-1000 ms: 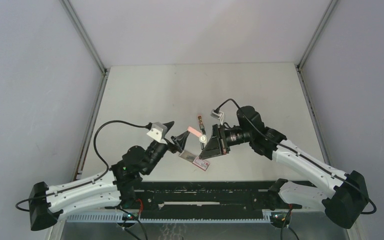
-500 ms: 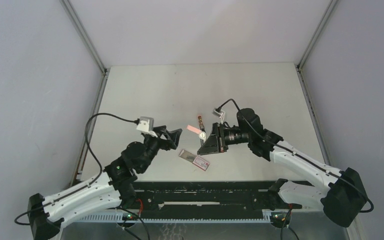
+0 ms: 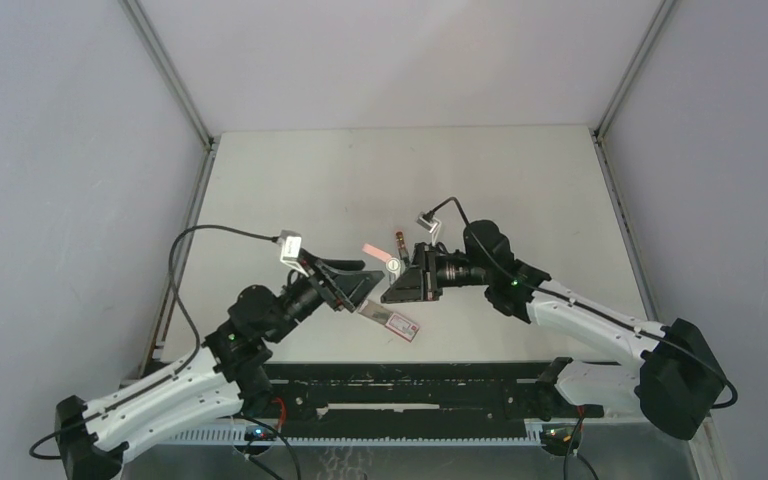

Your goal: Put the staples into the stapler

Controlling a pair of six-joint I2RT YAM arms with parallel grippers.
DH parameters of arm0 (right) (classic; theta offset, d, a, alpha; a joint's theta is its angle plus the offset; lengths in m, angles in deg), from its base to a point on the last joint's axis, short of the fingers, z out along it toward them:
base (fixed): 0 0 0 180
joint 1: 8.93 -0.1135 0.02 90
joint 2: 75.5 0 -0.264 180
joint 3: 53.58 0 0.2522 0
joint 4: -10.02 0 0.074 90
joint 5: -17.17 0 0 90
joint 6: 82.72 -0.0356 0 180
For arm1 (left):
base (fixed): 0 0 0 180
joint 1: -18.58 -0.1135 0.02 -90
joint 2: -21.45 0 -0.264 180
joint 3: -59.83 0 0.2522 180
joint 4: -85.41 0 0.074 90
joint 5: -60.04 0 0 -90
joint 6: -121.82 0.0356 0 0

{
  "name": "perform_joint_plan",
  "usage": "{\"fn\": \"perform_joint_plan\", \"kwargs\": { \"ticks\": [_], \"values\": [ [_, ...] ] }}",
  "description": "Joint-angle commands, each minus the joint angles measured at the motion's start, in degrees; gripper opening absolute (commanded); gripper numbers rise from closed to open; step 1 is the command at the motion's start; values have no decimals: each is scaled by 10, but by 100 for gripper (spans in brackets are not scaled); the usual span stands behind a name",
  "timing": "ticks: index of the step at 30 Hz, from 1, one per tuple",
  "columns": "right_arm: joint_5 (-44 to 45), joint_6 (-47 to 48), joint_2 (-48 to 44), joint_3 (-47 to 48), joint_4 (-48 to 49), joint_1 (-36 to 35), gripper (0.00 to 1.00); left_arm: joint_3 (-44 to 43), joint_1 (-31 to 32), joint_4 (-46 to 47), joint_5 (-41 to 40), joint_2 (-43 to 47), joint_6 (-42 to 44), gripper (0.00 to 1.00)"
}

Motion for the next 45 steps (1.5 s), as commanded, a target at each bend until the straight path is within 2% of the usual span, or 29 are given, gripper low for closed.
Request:
{"fn": "perform_joint_plan", "kwargs": {
  "ticks": [1, 13, 22, 33, 39, 45],
  "values": [
    [11, -7, -9, 2, 80, -17, 0, -16, -3, 95, 112, -49, -69, 85],
    [-2, -14, -23, 2, 121, -36, 0, -22, -3, 137, 96, -71, -97, 84],
    [-1, -9, -37, 2, 128, -52, 0, -24, -3, 152, 57, -73, -103, 70],
    [3, 1, -36, 2, 114, -54, 0, -34, -3, 159, 57, -77, -104, 55],
    [9, 6, -36, 2, 108, -54, 0, -39, -3, 163, 71, -87, -109, 43],
    [33, 36, -50, 2, 59, -43, 0, -32, -3, 161, 59, -87, -112, 13]
  ]
}}
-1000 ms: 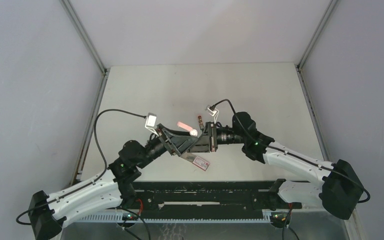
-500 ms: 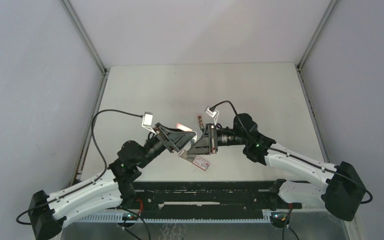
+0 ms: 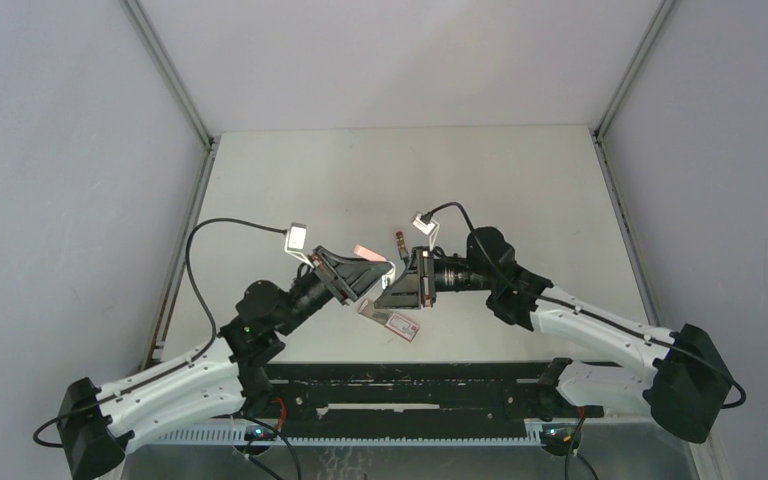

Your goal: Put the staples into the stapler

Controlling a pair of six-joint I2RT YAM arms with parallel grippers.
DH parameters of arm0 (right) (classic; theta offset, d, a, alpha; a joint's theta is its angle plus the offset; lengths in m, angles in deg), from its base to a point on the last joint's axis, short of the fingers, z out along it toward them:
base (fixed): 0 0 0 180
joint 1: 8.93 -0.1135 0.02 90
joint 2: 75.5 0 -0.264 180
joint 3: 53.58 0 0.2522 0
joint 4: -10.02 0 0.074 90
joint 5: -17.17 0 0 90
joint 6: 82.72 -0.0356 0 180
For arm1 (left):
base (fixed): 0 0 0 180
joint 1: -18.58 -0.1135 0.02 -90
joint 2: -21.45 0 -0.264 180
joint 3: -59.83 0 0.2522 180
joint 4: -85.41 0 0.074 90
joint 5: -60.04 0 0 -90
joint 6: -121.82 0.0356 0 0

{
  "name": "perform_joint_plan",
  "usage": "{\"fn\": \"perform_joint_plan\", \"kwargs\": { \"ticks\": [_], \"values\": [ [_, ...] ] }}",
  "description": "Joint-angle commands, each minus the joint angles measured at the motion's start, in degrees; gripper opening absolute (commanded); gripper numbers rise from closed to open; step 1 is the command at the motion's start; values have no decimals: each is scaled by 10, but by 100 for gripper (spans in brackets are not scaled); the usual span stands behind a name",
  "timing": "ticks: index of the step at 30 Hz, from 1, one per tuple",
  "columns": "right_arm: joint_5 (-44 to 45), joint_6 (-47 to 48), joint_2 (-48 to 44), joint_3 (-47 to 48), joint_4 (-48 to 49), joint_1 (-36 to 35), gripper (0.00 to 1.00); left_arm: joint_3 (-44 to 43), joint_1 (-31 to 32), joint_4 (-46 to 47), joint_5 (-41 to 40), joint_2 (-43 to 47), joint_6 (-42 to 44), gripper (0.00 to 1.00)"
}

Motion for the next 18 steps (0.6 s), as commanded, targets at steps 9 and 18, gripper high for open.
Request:
{"fn": "perform_joint_plan", "kwargs": {
  "ticks": [9, 18],
  "values": [
    [71, 123, -89, 2, -157, 54, 72, -71, -3, -157, -130, -12, 38, 0],
    [161, 195, -170, -31, -312, 140, 76, -192, -54, -354, -210, -184, 90, 0]
  ]
}}
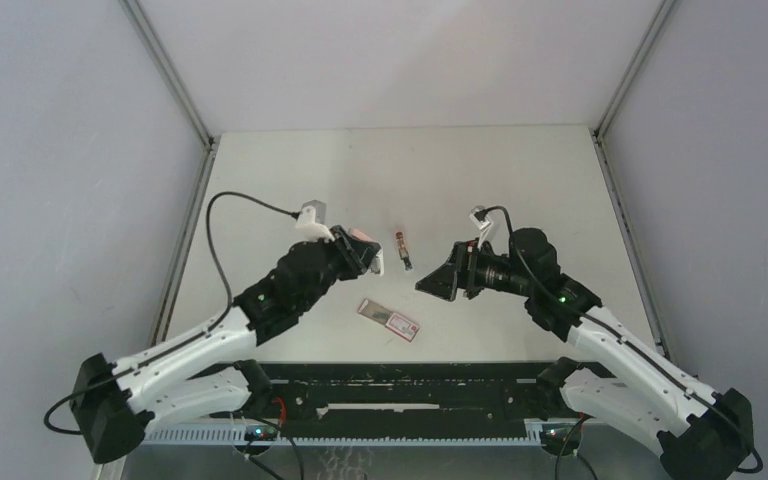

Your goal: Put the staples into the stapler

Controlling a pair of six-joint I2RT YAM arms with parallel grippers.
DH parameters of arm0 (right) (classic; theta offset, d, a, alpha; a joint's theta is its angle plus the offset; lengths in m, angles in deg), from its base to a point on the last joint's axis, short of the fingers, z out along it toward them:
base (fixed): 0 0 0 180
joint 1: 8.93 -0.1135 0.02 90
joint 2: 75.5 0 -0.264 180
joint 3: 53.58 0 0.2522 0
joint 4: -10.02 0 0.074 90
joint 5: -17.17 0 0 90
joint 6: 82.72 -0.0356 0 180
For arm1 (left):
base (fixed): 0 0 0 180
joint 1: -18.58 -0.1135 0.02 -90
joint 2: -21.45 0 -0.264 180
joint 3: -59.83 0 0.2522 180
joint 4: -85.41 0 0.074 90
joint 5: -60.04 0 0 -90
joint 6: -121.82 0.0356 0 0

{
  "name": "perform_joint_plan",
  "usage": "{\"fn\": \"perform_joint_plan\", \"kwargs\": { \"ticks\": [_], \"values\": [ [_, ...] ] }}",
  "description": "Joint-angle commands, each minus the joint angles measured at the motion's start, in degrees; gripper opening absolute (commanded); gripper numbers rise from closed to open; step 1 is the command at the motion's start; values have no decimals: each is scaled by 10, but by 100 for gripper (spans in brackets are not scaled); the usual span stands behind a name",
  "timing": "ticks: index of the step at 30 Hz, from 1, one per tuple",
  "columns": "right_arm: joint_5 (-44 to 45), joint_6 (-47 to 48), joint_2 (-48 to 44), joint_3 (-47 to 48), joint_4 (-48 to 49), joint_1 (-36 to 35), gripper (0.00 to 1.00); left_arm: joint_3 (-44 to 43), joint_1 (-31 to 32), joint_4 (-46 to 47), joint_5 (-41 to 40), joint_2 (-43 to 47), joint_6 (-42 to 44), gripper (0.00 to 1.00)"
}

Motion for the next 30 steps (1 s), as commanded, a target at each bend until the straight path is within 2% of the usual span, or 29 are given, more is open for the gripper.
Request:
{"fn": "perform_joint_plan", "kwargs": {
  "ticks": [1, 5, 11, 19, 30],
  "values": [
    [91, 64, -24, 0, -109, 21, 76, -89, -18, -101, -54, -98, 46, 0],
    [159, 84, -27, 0, -160, 23, 76, -126, -19, -114, -82, -175, 37, 0],
    [217, 106, -26, 0, -183, 24, 76, -180, -20, -132, -113, -283, 5, 0],
    [231, 116, -7, 0, -196, 30, 75, -242, -19, -149, -145, -404, -22, 0],
    [228, 125, 12, -1, -194, 39, 74, -288, -19, -155, -151, -490, -35, 0]
  ]
}}
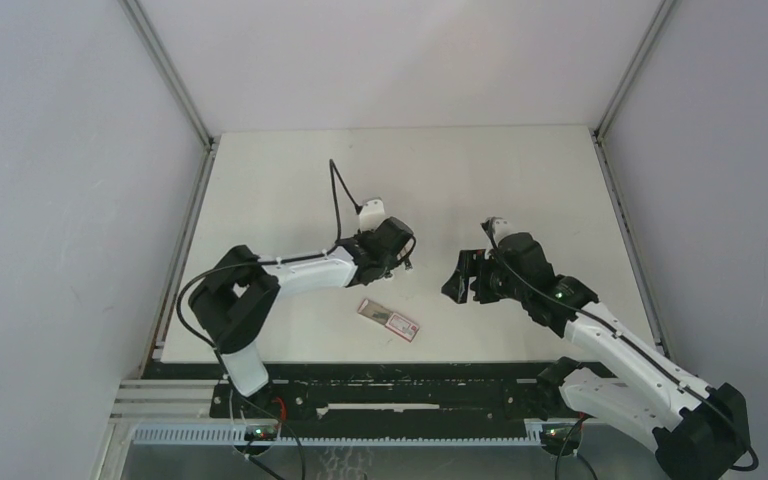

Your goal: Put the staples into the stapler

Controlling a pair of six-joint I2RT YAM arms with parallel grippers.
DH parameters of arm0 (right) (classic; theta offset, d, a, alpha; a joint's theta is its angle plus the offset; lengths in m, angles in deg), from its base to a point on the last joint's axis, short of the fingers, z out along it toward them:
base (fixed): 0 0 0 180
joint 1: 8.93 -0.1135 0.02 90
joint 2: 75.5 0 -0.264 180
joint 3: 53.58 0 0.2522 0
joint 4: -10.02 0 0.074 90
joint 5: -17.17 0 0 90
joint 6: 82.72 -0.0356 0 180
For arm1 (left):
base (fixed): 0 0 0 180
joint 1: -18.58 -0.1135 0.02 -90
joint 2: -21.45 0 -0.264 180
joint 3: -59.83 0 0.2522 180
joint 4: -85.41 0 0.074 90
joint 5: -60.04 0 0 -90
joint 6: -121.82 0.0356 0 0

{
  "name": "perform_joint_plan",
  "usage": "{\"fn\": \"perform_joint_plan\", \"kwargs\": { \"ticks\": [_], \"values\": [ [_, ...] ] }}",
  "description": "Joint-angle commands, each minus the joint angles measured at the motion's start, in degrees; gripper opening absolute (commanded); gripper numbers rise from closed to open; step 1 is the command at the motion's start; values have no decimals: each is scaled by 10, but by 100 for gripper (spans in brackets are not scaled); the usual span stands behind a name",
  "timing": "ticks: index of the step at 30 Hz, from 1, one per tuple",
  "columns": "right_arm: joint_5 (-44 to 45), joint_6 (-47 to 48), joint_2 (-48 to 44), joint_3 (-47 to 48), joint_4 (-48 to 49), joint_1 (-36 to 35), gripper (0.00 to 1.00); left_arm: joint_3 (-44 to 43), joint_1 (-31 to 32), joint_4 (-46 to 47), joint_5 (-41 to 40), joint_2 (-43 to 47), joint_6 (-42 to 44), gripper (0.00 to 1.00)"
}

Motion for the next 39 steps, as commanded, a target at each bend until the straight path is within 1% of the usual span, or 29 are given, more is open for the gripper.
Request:
{"fn": "perform_joint_plan", "kwargs": {
  "ticks": [1, 6, 10, 21, 24, 27, 29, 34, 37, 39],
  "values": [
    [8, 20, 2, 2, 9, 8, 74, -46, -3, 7, -16, -18, -13, 0],
    [11, 26, 4, 2, 5, 15, 74, -66, -3, 5, 3, -46, -7, 1],
    [9, 29, 5, 1, 5, 21, 74, -77, -3, 4, 15, -63, -7, 5],
    [1, 31, -1, -10, 3, 34, 73, -81, -6, -7, 19, -75, -6, 22],
    [-1, 31, -3, -11, 1, 37, 73, -81, -6, -7, 23, -74, -4, 29],
    [-4, 30, -7, -11, 0, 40, 73, -79, -6, -7, 26, -70, -1, 33],
    [-6, 30, -10, -12, 0, 41, 73, -73, -6, 1, 30, -62, 3, 35],
    [-14, 30, -15, -11, -5, 45, 73, -22, -6, 66, 54, -20, 13, 51],
    [-18, 27, -19, -12, -9, 46, 73, -17, -6, 67, 58, -11, 20, 56],
    [-20, 25, -22, -12, -13, 47, 73, -14, -6, 65, 63, -4, 22, 58]
  ]
}}
